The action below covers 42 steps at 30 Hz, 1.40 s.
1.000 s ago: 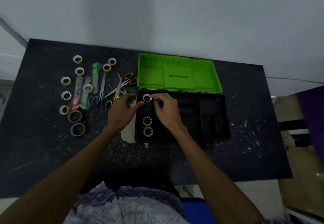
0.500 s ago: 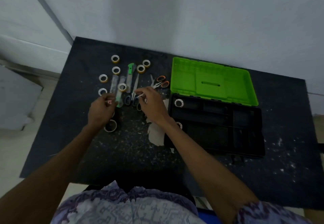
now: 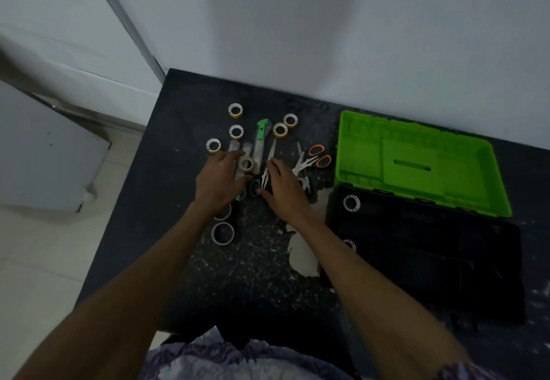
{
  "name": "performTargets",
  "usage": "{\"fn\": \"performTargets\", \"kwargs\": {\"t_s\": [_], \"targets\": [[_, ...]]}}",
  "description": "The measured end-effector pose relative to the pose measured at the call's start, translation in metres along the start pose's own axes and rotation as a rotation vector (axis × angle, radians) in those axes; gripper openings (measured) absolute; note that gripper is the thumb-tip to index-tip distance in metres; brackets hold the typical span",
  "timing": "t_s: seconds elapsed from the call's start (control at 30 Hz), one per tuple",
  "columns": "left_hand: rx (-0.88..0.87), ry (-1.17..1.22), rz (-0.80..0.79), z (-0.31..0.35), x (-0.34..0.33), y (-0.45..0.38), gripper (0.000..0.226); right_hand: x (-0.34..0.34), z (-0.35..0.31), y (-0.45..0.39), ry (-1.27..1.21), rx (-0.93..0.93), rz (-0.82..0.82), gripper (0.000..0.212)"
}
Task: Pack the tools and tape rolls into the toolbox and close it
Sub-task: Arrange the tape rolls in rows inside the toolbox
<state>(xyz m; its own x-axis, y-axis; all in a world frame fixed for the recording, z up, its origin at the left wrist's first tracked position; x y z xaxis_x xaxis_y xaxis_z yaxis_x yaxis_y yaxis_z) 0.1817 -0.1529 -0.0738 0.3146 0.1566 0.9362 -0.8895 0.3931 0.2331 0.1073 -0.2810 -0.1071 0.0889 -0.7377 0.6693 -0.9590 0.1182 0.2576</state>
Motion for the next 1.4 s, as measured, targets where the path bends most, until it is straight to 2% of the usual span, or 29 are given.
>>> {"fn": "performTargets", "kwargs": {"t_s": [0.07,0.23,0.33,0.43,0.53,0.7,0.8,1.03,1.2,1.4], "targets": [[-0.015,-0.057,-0.005,0.003,-0.003,-0.005,0.054,-0.001,0.002,-0.001,-0.027,-0.006,0.002,0.077],[-0.018,-0.094,0.071,0.000,-0.003,-0.011,0.035,-0.002,0.000,-0.002,-0.062,0.000,0.008,0.076],[-0.039,-0.068,0.100,0.004,-0.001,-0.009,0.037,0.002,-0.002,-0.002,-0.097,0.003,0.017,0.073],[0.006,0.033,0.123,0.011,0.005,-0.003,0.045,0.011,-0.006,0.003,-0.142,0.010,0.029,0.068],[0.062,0.220,0.183,0.020,0.010,0.009,0.042,0.022,-0.012,0.012,-0.177,0.044,0.029,0.065],[-0.011,0.478,0.235,0.058,0.018,0.025,0.027,0.063,-0.021,0.044,-0.328,0.125,0.138,0.056],[-0.047,0.569,0.199,0.086,0.016,0.032,0.036,0.099,-0.011,0.068,-0.345,0.131,0.244,0.051],[-0.329,0.410,0.132,0.173,0.005,0.050,0.034,0.163,0.068,0.128,-0.281,-0.029,0.498,0.046],[-0.492,0.204,0.122,0.220,-0.002,0.058,0.035,0.181,0.104,0.154,-0.244,-0.095,0.544,0.046],[-0.582,0.031,0.111,0.255,-0.016,0.068,0.038,0.191,0.119,0.163,-0.278,-0.133,0.548,0.045]]}}
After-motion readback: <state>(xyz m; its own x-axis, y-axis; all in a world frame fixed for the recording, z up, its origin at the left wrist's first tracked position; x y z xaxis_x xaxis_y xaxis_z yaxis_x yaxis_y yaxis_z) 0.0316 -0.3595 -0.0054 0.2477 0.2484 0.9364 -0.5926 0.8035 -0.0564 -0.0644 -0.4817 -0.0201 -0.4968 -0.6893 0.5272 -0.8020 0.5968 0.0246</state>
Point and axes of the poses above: each hand's wrist, its own y-axis away from the middle knuckle, its own x-axis out of the back of the hand, z = x × y, the point moved 9 cm from there along -y, towards the middle knuckle, and after that the axes turned 14 degrees about -y, right-handed, at the moved point
